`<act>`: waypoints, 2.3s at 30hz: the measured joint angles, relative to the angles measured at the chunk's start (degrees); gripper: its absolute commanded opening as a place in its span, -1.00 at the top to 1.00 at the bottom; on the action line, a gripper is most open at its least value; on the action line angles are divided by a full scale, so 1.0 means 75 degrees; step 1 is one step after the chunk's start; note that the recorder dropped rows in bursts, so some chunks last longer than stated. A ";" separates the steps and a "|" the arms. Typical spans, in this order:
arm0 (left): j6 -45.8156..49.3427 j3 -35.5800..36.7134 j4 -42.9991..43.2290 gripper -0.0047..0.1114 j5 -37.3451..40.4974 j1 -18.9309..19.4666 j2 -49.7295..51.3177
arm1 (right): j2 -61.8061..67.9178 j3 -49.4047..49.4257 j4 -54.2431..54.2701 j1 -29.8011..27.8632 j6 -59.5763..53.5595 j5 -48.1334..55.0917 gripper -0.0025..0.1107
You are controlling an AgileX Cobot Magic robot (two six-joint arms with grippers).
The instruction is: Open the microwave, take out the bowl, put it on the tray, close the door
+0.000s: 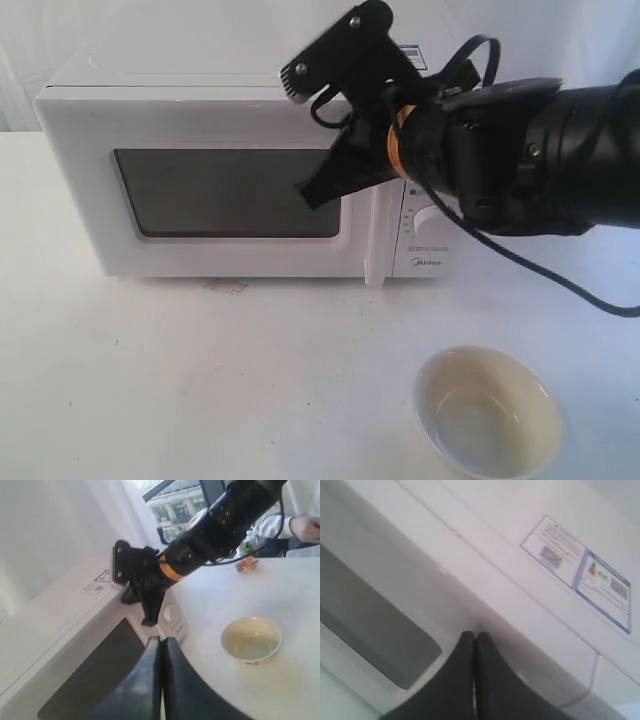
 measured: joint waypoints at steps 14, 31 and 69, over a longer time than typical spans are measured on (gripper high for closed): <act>-0.0014 0.0000 0.0291 0.92 0.0251 0.0000 0.0000 | -0.3568 0.1259 0.2497 -0.0085 -0.0868 -0.0515 0.96; -0.0014 0.0000 0.0321 0.92 0.0267 0.0000 0.0000 | -0.6425 0.1307 0.2568 -0.0085 -0.0868 -0.0384 0.96; -0.0014 0.0000 0.0321 0.92 0.0267 0.0000 0.0000 | -1.0479 0.4378 0.3703 -0.4210 -0.0868 0.0282 0.96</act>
